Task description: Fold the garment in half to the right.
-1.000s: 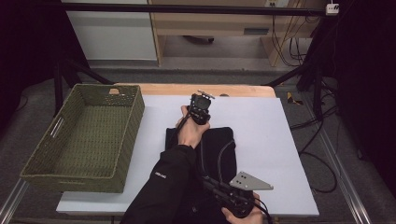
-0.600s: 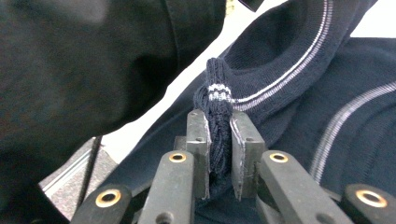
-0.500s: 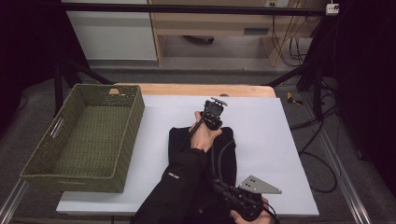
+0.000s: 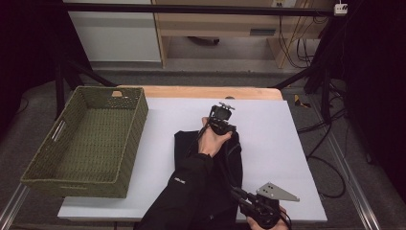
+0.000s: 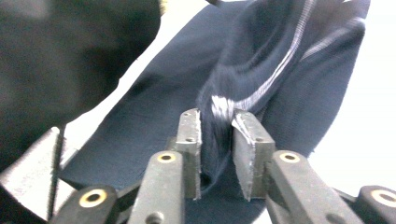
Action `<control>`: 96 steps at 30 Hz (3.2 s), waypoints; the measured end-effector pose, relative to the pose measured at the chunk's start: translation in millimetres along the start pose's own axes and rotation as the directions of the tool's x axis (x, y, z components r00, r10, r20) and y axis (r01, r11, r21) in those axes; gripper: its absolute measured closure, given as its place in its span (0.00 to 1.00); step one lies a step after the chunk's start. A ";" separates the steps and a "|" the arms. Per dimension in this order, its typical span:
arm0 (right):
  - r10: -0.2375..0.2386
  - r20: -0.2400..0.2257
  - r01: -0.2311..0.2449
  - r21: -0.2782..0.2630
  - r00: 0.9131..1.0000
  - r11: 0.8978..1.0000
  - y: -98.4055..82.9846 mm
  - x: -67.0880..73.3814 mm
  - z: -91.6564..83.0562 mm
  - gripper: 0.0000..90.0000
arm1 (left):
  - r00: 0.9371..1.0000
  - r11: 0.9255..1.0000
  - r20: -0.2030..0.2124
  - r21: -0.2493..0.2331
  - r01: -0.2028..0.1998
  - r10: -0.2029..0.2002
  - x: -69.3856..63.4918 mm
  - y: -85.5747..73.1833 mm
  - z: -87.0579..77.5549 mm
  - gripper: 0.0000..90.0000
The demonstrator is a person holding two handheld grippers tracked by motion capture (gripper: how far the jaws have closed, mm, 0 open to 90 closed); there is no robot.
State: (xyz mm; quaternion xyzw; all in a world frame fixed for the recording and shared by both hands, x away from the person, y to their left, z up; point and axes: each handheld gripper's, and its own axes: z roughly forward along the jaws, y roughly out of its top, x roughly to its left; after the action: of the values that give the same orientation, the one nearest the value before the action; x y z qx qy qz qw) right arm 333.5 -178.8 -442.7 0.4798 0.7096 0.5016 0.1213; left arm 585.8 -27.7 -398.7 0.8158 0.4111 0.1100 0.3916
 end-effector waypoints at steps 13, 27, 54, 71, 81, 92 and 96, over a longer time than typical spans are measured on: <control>-0.132 -0.021 0.132 0.029 0.991 0.991 38.6 -27.8 6.2 0.47 | 1.000 0.978 0.001 -0.207 -0.011 0.012 44.6 -38.0 -90.1 0.30; -0.179 -0.046 0.184 0.139 0.983 0.973 38.9 -45.5 33.3 0.31 | 0.988 0.989 -0.124 -0.130 0.072 -0.088 90.5 -110.7 -87.9 0.20; -0.040 -0.075 0.063 0.335 0.996 0.940 1.9 -38.5 35.9 0.72 | 0.966 0.978 -0.157 -0.064 0.196 -0.204 115.9 -129.9 -52.1 0.81; -0.011 -0.007 0.012 0.298 1.000 0.954 9.0 -20.6 14.3 0.87 | 0.958 0.971 -0.174 -0.106 0.214 -0.230 117.0 -126.6 -50.7 0.87; 0.027 0.017 -0.031 0.357 0.999 0.934 -4.8 -22.9 21.6 0.83 | 0.968 0.972 -0.133 -0.129 0.194 -0.211 120.7 -128.1 -50.0 0.81; -0.078 -0.017 0.080 0.212 0.997 0.974 14.8 -44.4 15.0 0.44 | 0.985 0.980 -0.108 -0.162 0.116 -0.134 100.8 -130.0 -94.9 0.29; -0.074 -0.025 0.077 0.175 0.997 0.982 25.3 -58.9 20.5 0.34 | 0.989 0.974 -0.058 -0.189 0.122 -0.135 90.3 -141.5 -113.2 0.17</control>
State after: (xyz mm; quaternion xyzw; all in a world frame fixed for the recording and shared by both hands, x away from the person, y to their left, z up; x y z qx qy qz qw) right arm 391.1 -213.0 -449.6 0.4569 0.7698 0.4363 0.0909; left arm 503.9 153.0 -439.1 0.7432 0.4647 0.1509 0.4570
